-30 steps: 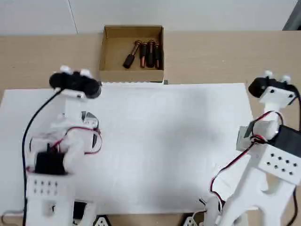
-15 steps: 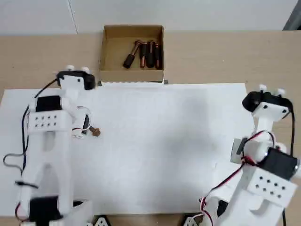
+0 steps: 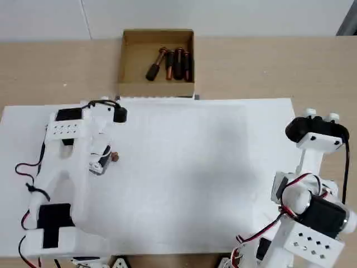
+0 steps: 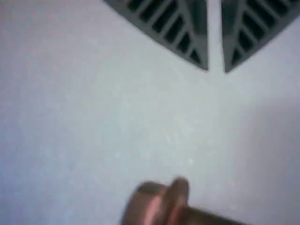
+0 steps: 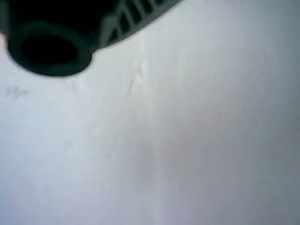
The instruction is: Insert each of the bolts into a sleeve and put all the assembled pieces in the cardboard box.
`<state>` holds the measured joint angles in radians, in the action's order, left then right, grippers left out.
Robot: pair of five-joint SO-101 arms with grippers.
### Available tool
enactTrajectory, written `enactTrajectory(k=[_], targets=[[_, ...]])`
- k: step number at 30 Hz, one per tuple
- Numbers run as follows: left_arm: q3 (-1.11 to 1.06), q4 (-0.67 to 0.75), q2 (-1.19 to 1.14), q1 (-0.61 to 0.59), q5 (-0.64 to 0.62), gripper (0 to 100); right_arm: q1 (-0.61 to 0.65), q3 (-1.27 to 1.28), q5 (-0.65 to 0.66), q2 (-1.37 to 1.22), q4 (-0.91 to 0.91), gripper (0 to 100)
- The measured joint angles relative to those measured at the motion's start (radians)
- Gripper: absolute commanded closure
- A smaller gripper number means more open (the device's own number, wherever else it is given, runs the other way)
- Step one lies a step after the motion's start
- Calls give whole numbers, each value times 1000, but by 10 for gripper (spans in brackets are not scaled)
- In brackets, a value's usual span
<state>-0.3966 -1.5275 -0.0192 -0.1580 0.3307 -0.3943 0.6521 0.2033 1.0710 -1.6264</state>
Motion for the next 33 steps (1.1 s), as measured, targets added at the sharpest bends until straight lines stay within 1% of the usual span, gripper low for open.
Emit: enactTrajectory(k=[3,8,11,19,25,29,33], targets=[[0,37,-28,9,2,994,0,0,0,2,0,995],[2,77,-80,78,0,994,0,0,0,2,0,995],[2,109,-104,107,-23,994,0,0,0,2,0,995],[28,155,-163,124,-64,994,0,0,0,2,0,995],[155,155,-227,127,-68,994,0,0,0,2,0,995],[287,161,-275,133,-64,994,0,0,0,2,0,995],[400,123,-318,143,-71,994,0,0,0,2,0,995]])
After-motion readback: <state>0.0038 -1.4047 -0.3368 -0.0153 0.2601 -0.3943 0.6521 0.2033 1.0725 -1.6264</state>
